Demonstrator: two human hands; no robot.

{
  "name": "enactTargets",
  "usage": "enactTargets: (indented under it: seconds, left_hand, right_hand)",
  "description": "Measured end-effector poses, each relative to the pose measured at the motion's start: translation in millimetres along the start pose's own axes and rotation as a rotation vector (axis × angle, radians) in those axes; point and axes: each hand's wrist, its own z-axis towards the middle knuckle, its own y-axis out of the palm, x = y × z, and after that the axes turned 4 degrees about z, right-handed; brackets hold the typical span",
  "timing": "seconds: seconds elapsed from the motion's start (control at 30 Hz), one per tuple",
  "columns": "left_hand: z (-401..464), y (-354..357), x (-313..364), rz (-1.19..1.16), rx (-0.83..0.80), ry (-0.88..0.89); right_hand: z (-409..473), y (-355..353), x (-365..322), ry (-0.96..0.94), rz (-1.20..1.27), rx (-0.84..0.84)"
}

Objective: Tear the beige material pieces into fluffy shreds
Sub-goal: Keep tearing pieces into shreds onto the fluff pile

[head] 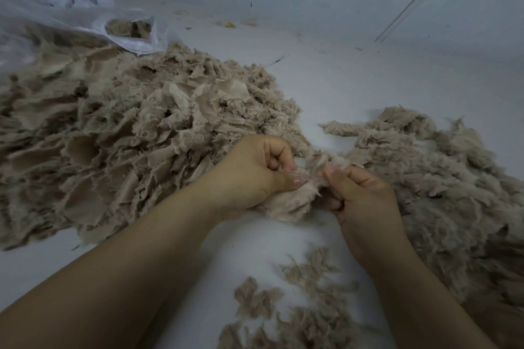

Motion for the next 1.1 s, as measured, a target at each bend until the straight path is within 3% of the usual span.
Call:
enactTargets:
  seconds: [0.07, 0.13, 0.23, 0.27, 0.33, 0.5, 0.6, 0.7, 0.77, 0.9, 1.1]
  left_hand:
    - [3, -8, 0, 0.061, 0.09, 0.008]
    - [7, -18, 0, 0.225, 0.307, 0.065]
    - [4, -26, -2, 1.062, 0.56, 0.097]
    - [2, -26, -4, 1.267, 0.586, 0.121]
    - [-3, -24, -4, 1.413, 0.553, 0.193]
    - [-8, 1, 6, 1.302, 0.441, 0.455]
    - [-6, 30, 1, 1.067, 0.234, 0.35]
    - [11, 43, -13, 0.907, 0.182, 0.161]
    - [17, 47, -17, 0.889, 0.184, 0.132]
    - [11, 53, -19, 0.95, 0.142, 0.225]
    - [0, 48, -19, 0.622, 0.299, 0.43]
  right_hand:
    - [1, -3, -1, -0.003, -0.032, -0.022]
    - [-3, -2, 0, -0.053, -0.186, -0.199]
    - [-11, 0, 1, -0.02, -0.38, -0.553]
    - [-11, -1, 0, -0.004, -0.382, -0.571]
    - [-9, -2, -3, -0.012, -0.352, -0.456]
    - [-1, 2, 3, -0.037, -0.206, -0.081]
    - [3, 3, 2, 0.009, 0.006, 0.04]
    - [5, 3, 2, 0.018, 0.023, 0.054]
    - [4, 3, 4, 0.018, -0.039, 0.042]
    - [6, 4, 7, 0.121, -0.12, 0.046]
    - [6, 0, 4, 0.13, -0.163, -0.047]
